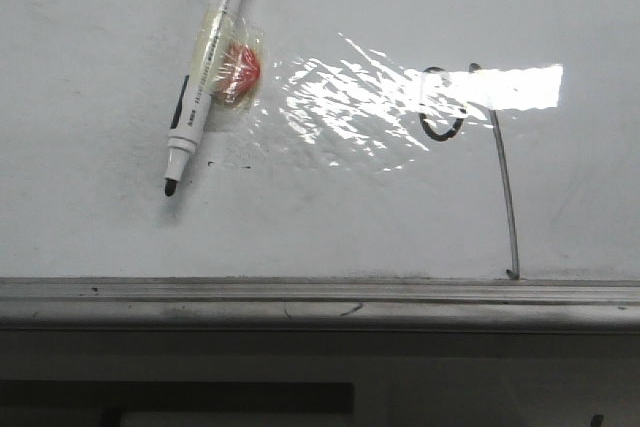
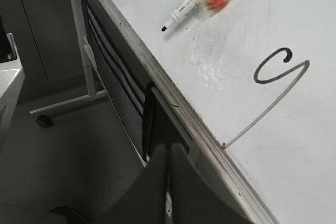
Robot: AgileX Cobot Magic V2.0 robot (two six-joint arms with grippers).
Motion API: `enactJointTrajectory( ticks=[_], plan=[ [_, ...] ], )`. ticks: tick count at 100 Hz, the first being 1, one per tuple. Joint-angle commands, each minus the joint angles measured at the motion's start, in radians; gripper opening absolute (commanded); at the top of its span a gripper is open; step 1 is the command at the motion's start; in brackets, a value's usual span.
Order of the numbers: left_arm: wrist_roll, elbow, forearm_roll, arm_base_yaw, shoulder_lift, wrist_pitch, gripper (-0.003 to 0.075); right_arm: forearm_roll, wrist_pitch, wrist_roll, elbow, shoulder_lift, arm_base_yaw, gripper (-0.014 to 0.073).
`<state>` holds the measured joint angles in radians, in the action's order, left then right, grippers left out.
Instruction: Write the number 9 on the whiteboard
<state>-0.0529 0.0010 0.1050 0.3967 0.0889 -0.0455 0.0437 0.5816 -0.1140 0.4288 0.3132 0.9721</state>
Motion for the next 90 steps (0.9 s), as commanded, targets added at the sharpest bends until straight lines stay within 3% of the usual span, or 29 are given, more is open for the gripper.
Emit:
enactJointTrajectory(
  ticks=[1,18,90],
  plan=[
    [0.024,0.018,-0.005,-0.026,0.009,-0.015,-0.002,0.005,-0.071,0.001,0.026,0.007,-0.007,-0.004],
    [0.024,0.018,-0.009,-0.047,0.003,-0.196,-0.002,0.005,-0.071,0.001,0.026,0.007,-0.007,-0.004],
    [0.024,0.018,-0.008,-0.049,0.003,-0.195,-0.002,0.005,-0.071,0.001,0.023,0.007,-0.007,-0.004]
  ],
)
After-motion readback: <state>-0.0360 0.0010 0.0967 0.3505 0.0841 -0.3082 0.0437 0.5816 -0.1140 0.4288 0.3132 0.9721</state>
